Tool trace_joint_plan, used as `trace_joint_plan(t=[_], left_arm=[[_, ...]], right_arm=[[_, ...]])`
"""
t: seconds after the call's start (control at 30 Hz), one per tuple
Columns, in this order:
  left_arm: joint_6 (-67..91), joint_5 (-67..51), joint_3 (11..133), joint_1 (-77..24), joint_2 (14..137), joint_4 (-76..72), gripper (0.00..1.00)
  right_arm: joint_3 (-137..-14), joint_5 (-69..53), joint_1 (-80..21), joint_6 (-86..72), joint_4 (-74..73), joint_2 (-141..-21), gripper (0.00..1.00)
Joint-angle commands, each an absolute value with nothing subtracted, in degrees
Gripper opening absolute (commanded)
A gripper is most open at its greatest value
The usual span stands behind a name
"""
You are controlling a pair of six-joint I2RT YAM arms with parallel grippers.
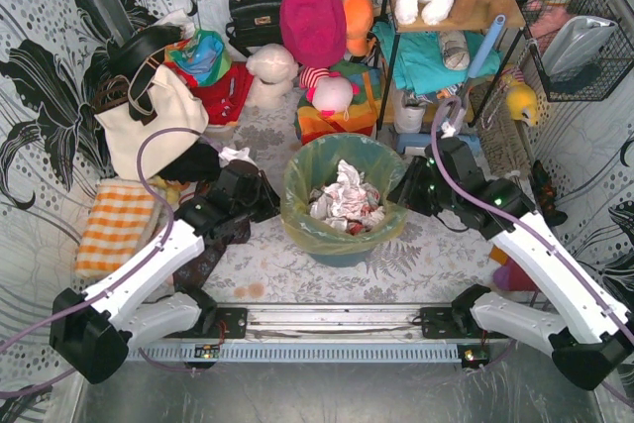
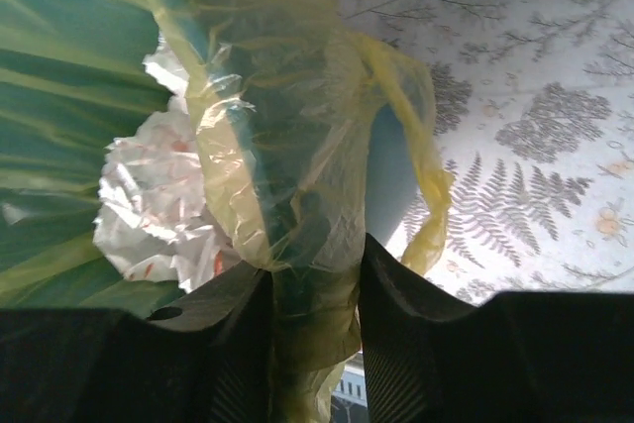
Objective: Tie the trash bag
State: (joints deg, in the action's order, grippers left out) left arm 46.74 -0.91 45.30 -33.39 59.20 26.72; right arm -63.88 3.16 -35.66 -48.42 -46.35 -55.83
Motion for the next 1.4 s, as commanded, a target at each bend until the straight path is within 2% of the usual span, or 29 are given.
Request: trace_joint_plan(t=[0.0, 0.23, 0.37, 0.53, 0.8, 1.07, 1.2, 1.37], left_arm=[[44.3, -1.6, 47.9, -31.3, 58.9, 28.0, 0.07], [41.8, -3.0, 49.1, -27.4, 57.6, 30.8, 0.07], [41.0, -4.2, 49.5, -26.1, 57.1, 31.4, 0.07], [40.7, -4.9, 49.2, -26.0, 56.8, 31.6, 0.08], [40.5, -4.9, 49.0, -25.9, 55.9, 32.1, 0.07], [40.5, -5.0, 48.9, -25.9, 55.1, 32.8, 0.07], [40.6, -5.2, 49.0, -25.9, 54.9, 32.9, 0.07], [41.2, -5.6, 48.6, -25.9, 54.5, 32.7, 0.07]], right_arm=[[-69.1, -0.8, -37.1, -48.7, -44.1, -58.4, 0.36], [-72.1, -0.4, -42.4, -51.5, -40.9, -62.3, 0.37], [-74.9, 2.5, -43.0, -51.4, -42.4, -62.5, 0.49], [-83.0, 8.6, -42.8, -47.7, -48.3, -62.8, 0.58], [-88.9, 11.2, -38.2, -43.2, -55.2, -63.1, 0.6], [-73.0, -3.7, -22.1, -38.6, -48.8, -57.9, 0.59], [-62.4, -12.3, -20.9, -38.4, -40.0, -55.4, 0.59], [-52.7, -17.6, -20.9, -40.0, -31.8, -52.6, 0.57]])
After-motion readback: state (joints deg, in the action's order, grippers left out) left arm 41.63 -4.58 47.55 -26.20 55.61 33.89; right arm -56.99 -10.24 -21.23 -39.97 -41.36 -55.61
